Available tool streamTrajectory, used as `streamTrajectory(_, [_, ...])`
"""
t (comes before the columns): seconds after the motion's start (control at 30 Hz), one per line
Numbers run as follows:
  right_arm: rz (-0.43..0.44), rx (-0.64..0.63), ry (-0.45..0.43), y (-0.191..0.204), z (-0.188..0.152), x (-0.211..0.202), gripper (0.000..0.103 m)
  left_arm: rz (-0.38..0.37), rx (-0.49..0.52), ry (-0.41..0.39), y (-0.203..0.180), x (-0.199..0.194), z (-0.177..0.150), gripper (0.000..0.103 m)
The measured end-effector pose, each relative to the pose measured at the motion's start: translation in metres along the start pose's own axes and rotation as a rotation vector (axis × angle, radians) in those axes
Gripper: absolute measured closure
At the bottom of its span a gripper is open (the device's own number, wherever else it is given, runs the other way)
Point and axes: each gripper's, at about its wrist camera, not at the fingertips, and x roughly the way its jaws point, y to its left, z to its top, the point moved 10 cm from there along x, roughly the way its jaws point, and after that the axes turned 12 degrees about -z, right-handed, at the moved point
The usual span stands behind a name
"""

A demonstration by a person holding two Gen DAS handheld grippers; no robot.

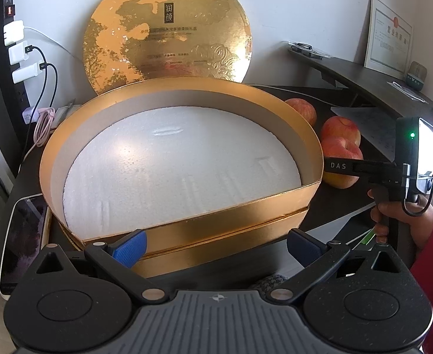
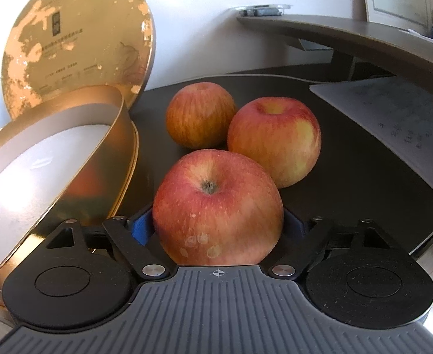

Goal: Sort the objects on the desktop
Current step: 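Move the right gripper to the nearest red apple and close on it, then carry the apple in the right gripper into the gold box and release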

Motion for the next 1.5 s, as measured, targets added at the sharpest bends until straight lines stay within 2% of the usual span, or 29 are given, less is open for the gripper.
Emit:
streamTrajectory(0.37, [-0.020, 0.038, -0.030, -0.009, 0.002, -0.025, 0.017, -0.012, -0.020, -0.033, 0.011, -0.016, -0.005, 0.001])
streamTrajectory(0.5, [-0.035, 0.045, -0.084, -0.011, 0.022, -0.048, 0.017, -0.026, -0.034, -0.056, 0.017, -0.023, -0.006, 0.001])
streamTrajectory(0.73, [0.002, -0.003, -0.185, 0.025, 0.066, -0.098, 0.017, -0.047, -0.062, -0.100, 0.036, -0.036, -0.007, 0.001])
streamTrajectory(0.83, [0.054, -0.043, -0.205, 0.060, 0.078, -0.112, 0.017, -0.052, -0.075, -0.117, 0.048, -0.043, -0.006, 0.001])
streamTrajectory(1.07, [0.209, -0.175, -0.139, 0.170, 0.082, -0.106, 0.017, -0.040, -0.132, -0.144, 0.080, -0.052, -0.010, 0.001])
streamTrajectory(1.2, [0.260, -0.267, -0.060, 0.229, 0.070, -0.080, 0.017, -0.044, -0.163, -0.149, 0.095, -0.053, -0.013, 0.001])
streamTrajectory(1.33, [0.266, -0.345, 0.033, 0.274, 0.058, -0.050, 0.018, -0.052, -0.187, -0.156, 0.107, -0.054, -0.015, 0.001])
streamTrajectory(1.5, [0.236, -0.438, 0.080, 0.313, 0.044, -0.024, 0.018, -0.058, -0.208, -0.157, 0.118, -0.054, -0.018, 0.001])
